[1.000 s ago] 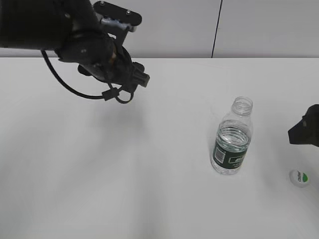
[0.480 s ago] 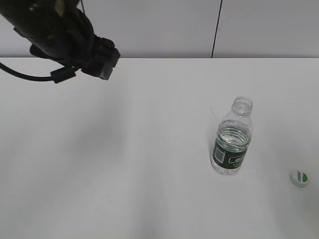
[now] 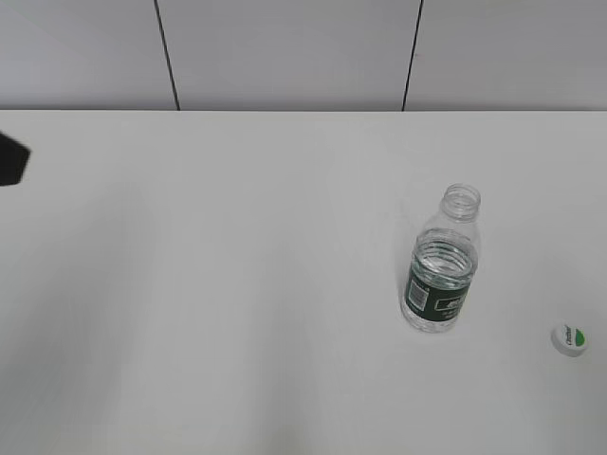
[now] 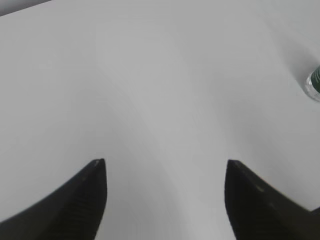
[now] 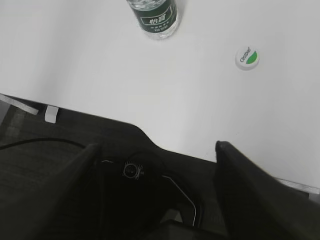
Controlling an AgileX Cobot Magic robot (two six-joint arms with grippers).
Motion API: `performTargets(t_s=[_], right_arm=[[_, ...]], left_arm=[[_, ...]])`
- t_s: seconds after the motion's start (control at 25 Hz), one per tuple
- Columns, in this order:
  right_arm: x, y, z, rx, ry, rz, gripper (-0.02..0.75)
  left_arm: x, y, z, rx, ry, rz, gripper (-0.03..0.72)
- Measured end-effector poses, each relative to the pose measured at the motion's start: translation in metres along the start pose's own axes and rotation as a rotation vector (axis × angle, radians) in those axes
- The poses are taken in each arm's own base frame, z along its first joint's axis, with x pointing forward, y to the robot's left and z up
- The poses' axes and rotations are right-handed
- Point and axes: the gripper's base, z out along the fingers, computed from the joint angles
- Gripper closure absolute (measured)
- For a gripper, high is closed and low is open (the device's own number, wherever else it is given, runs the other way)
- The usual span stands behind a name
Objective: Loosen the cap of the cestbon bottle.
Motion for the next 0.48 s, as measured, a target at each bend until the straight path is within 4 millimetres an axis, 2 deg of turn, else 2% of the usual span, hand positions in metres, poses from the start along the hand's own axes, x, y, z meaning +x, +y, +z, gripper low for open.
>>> performTargets(t_s=[0.2, 0.48], right_arm=[[0.017, 0.002, -0.019, 0.041, -0.116, -0.044, 0.211], [0.037, -0.003, -0.036, 0.156, -0.241, -0.094, 0.211]], left_arm=[[0.056, 0.017, -0.046, 0.025, -0.097, -0.045, 0.132], [0.119, 0.025, -0.068, 0.105, -0.132, -0.122, 0.143]])
